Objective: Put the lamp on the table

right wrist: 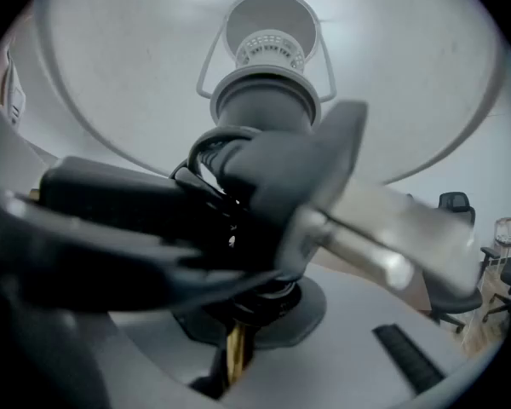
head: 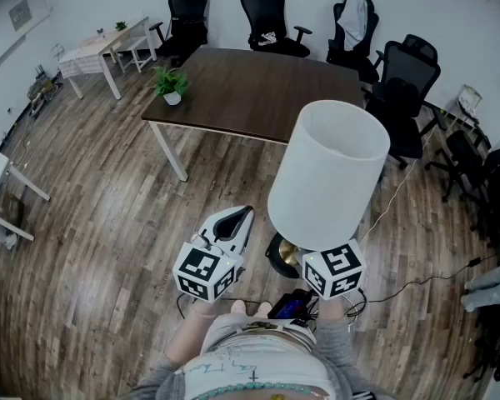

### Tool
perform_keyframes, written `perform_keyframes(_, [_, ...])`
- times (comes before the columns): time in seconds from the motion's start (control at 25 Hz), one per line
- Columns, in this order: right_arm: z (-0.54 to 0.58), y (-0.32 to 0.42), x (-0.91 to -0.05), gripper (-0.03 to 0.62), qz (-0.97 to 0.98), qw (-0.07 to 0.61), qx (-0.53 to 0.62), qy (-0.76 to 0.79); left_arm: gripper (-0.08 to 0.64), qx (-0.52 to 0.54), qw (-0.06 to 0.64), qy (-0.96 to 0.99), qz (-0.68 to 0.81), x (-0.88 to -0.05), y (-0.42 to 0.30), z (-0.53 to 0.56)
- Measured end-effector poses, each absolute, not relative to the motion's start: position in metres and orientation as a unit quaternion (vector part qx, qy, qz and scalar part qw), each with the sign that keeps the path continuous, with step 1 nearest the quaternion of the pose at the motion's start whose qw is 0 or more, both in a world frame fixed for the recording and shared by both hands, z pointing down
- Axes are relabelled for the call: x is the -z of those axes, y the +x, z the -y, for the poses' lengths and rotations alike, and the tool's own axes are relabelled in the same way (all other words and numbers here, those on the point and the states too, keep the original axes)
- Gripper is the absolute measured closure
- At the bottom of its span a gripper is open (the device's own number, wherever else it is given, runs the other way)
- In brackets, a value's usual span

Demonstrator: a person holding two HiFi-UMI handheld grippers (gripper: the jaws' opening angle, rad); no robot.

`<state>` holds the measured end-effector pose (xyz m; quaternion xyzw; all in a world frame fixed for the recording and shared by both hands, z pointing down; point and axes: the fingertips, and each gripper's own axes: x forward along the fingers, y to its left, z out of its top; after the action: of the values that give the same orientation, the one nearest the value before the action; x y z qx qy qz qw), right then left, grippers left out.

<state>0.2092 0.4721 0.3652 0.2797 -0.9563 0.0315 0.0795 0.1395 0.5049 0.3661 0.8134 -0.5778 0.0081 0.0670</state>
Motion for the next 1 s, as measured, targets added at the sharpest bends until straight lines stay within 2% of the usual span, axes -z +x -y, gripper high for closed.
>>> perform_keyframes(1.0, [-0.466, 0.223, -0.377, 0.574, 0.966, 0.085, -0.043, 0.241, 0.548, -0.007, 0.087, 0.778, 0.622, -0.381, 0.141, -0.516])
